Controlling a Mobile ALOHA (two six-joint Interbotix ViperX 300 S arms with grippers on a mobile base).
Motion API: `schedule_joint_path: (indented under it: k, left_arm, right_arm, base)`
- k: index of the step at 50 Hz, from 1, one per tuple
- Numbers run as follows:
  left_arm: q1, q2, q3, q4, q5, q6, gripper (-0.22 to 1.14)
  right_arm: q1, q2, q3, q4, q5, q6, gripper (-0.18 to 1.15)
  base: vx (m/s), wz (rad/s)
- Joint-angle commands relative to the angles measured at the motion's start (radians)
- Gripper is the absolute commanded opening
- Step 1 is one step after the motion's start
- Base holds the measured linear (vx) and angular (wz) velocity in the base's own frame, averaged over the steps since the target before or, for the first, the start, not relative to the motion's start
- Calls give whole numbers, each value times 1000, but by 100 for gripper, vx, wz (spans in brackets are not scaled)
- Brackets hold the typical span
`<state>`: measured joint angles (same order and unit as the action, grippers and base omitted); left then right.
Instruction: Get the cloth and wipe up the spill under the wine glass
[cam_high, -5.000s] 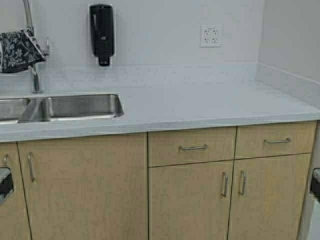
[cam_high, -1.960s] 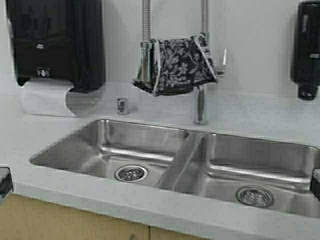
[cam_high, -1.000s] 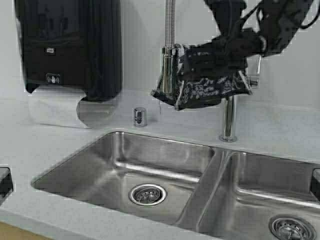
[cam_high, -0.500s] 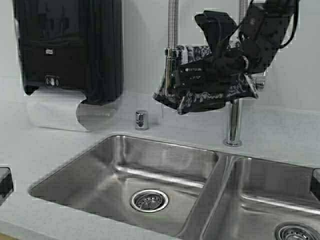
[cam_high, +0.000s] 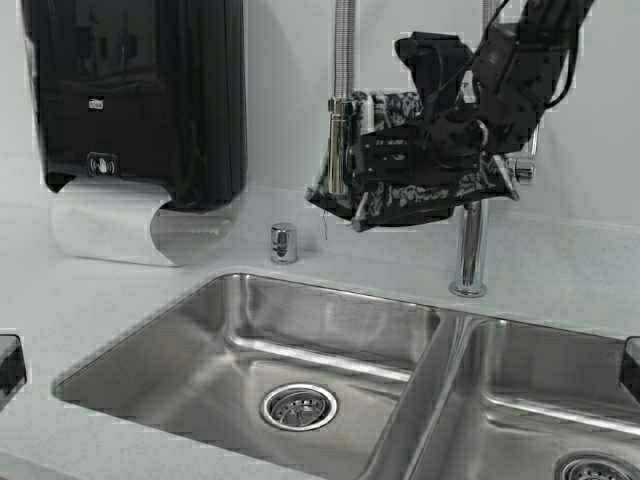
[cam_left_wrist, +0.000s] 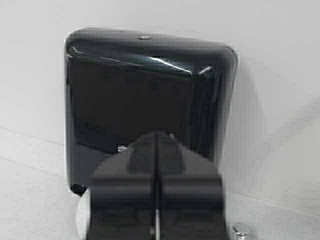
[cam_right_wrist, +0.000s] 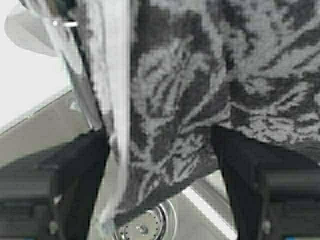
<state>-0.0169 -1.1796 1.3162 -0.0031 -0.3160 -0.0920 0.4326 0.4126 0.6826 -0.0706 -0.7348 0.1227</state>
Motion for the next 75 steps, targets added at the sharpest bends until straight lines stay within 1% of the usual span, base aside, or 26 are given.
schedule_joint_path:
  k: [1,5,13,16,18,20,23,28,34,40,49,55,65,75]
  left_arm:
    - [0,6,-8,2,-5,2,2]
    - [0,6,-8,2,-5,2,2]
    - [0,6,-8,2,-5,2,2]
    - [0,6,-8,2,-5,2,2]
    - [0,6,-8,2,-5,2,2]
    - [0,6,-8,0,-5,2,2]
    - [0,5,-6,2,-5,2,2]
    - [0,5,-6,2,-5,2,2]
    - [2,5,-5,2,-5,0,2]
    - [2,5,-3,2,2,0,2]
    - [0,6,-2,2,17,-2,2]
    - [0,5,5,2,17,0,2]
    - [0,6,8,2,17,3,2]
    - [0,11,9,2,15,3,2]
  right_arm:
    - [-3,-14,-28,2,-11,-2,87]
    - [-3,-15,-28,3,-12,-2,71]
    - [-3,-15,-21,3,-12,0,21]
    - [-3,-21,-20,2,-14,2,8]
    - [-3,-29,-17,3,-15,2,2]
    - [-3,-40,-12,3,-17,2,2]
    - [-3,-67,-3,3,-17,0,4]
    - [-3,-150,25,3,-17,0,6]
    - [-3,-314,57,-2,-5,-2,6]
    - [-3,-480,49,-6,74,-2,6]
    - [-2,-669,-51,-40,278,-3,6]
    - [-2,-727,-138,-78,377,-2,6]
    - [-2,-776,-272,-94,462,-2,6]
    - [14,-810,-350,-94,546,-2,6]
  base:
    - [1,1]
    - [1,0]
    - [0,0]
    - [0,0]
    - [0,0]
    - [0,0]
    - [0,0]
    - [0,0]
    - [0,0]
    - [0,0]
    - [-1,-1]
    - [-3,-4]
    - [-6,-4]
    - [-11,-2]
